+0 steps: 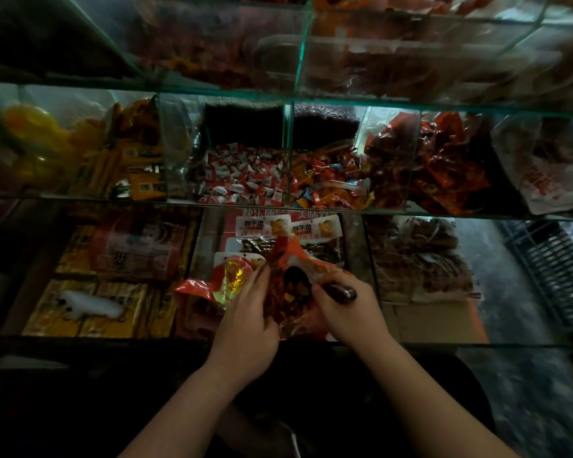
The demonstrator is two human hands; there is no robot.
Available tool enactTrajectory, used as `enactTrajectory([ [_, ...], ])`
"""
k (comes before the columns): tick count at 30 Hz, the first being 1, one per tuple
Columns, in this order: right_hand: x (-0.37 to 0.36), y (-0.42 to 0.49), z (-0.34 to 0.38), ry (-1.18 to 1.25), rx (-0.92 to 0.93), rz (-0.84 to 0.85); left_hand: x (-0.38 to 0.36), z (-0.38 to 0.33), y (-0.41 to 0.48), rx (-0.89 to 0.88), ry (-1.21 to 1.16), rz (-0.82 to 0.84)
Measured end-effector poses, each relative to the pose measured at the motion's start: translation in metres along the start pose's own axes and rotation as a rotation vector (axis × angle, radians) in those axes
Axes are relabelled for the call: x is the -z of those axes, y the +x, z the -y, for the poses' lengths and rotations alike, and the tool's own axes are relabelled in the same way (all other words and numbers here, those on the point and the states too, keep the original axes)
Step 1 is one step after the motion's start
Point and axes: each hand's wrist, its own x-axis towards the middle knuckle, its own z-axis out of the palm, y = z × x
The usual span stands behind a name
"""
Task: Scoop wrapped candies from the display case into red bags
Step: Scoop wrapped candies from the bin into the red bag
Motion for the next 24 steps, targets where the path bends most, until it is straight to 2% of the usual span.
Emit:
enactTrajectory([
  [3,-0.001,0.002,0.007,0.119,-0.135,-0.07,-0.001,-0.004,0.0,-0.004,0.0,-0.004],
  [6,0.002,-0.008,0.014,0.211,-0.133,-0.139,-0.001,-0.005,0.0,-0.012,-0.011,0.004],
  [15,0.004,-0.019,0.02,0.22,-0.202,-0.044,-0.001,-0.007,0.0,0.037,-0.018,0.025],
  [18,0.02,-0.019,0.02,0.346,-0.288,-0.128,0.0,-0.003,-0.001,0.049,-0.042,0.009],
  [24,0.052,-0.029,0.023,0.419,-0.274,-0.233,0.001,-0.006,-0.001,0.012,-0.074,-0.018],
])
